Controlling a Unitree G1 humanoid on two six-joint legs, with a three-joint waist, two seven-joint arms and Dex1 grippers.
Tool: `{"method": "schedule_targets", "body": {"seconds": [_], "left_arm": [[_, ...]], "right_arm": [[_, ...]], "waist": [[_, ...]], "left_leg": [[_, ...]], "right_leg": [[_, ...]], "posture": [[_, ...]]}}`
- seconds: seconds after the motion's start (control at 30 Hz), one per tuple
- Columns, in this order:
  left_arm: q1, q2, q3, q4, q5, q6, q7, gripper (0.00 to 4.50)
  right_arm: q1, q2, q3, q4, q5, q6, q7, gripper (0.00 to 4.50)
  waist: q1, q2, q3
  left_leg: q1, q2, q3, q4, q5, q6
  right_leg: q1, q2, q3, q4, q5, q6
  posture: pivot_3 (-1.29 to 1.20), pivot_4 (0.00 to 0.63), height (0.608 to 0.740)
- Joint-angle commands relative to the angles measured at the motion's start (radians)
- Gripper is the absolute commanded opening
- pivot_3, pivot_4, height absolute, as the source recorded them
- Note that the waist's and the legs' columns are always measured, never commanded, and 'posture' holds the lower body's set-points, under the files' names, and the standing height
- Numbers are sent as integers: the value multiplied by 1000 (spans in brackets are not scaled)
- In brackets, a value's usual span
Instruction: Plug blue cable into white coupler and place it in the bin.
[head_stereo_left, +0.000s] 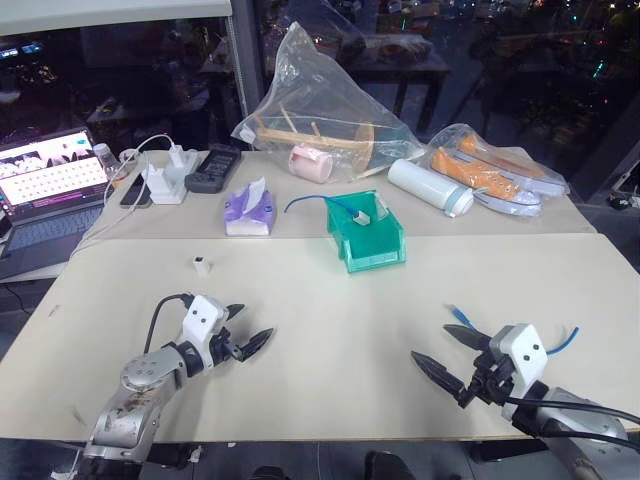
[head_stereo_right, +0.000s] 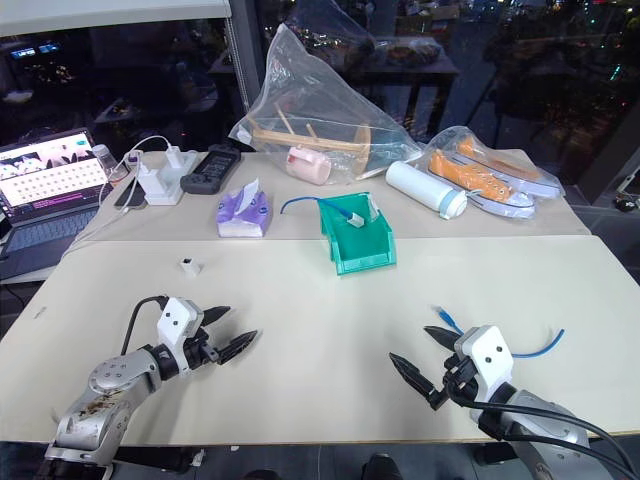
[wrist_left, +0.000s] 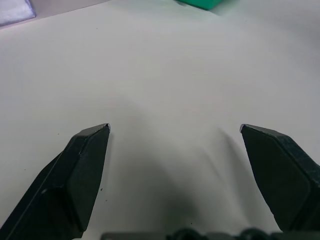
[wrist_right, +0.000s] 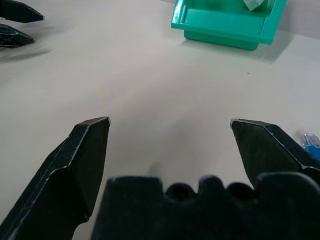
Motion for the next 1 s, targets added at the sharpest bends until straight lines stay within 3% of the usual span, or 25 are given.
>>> {"method": "schedule_targets", "body": {"seconds": [0.03,0.13,0.27,0.6,0.7,1.0], "left_arm": [[-87,25,8,-39,-77,49,-77,4500],[-210,56,15,-64,-206,126,-209,4500],[-282,174,-2,-82,-274,192,-381,4500],[-266,248,10,-195,-326,293,-390,4500],[-248,255,4,-216,-310,288,-384,4500],[-252,282,-20,-201,-264,250,-406,4500]], "right_arm": [[-40,-36,-50,7,-3,24,-16,4475],[-120,-99,-109,99,-22,55,-25,4475],[-260,-189,-63,275,-93,71,-11,4475],[-387,-209,23,482,-139,98,58,4475],[-426,-213,56,519,-152,126,69,3736],[-501,-237,121,451,-118,193,191,657]], "waist": [[0,0,0],[10,-5,5],[-5,-4,4],[-24,-2,6],[-24,-2,7],[-24,-1,8]], "left_leg": [[0,0,0,0,0,0],[-3,0,-1,3,0,0],[0,0,-1,0,0,0],[-4,1,-1,0,-2,4],[-3,1,-1,0,-2,4],[-3,1,-1,0,-2,4]], "right_leg": [[0,0,0,0,0,0],[0,0,0,1,1,0],[1,0,0,1,0,-1],[-1,1,0,0,-2,0],[-1,1,0,0,-2,0],[-1,1,0,0,-2,0]], "posture": [[0,150,740],[0,150,740],[0,150,740],[0,150,740],[0,150,740],[0,150,740]]}}
